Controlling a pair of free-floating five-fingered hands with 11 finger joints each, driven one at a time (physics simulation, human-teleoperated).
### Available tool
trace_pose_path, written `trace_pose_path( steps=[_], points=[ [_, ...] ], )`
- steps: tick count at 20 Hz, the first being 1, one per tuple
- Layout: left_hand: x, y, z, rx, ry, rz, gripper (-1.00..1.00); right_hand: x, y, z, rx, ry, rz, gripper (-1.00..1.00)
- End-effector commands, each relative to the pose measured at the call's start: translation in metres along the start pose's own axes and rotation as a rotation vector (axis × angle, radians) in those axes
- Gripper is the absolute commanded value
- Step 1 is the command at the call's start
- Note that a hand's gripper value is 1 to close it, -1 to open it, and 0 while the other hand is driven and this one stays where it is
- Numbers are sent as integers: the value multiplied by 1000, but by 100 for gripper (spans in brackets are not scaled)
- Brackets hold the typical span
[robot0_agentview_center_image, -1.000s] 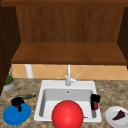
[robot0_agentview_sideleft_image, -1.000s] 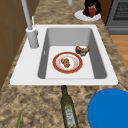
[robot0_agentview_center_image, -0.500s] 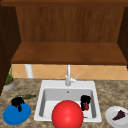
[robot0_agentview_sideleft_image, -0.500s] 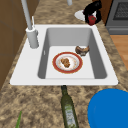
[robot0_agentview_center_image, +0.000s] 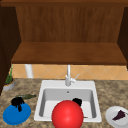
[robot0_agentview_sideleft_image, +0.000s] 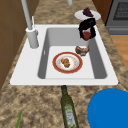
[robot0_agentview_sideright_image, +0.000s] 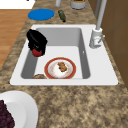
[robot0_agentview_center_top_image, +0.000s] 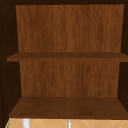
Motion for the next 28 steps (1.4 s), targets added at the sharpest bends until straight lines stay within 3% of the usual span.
trace_pose_path(
  steps=[1, 7, 12, 25, 28],
  points=[
    [0, 0, 0, 0, 0, 0, 0, 15, 22, -23, -46, -8, 23, 100],
    [0, 0, 0, 0, 0, 0, 0, 31, 50, -65, -64, -67, 46, 100],
    [0, 0, 0, 0, 0, 0, 0, 42, 82, -98, -49, -72, -10, 100],
    [0, 0, 0, 0, 0, 0, 0, 54, 160, -181, -60, -71, -27, 100],
    [0, 0, 0, 0, 0, 0, 0, 61, 149, -198, 22, -103, 19, 100]
  ],
)
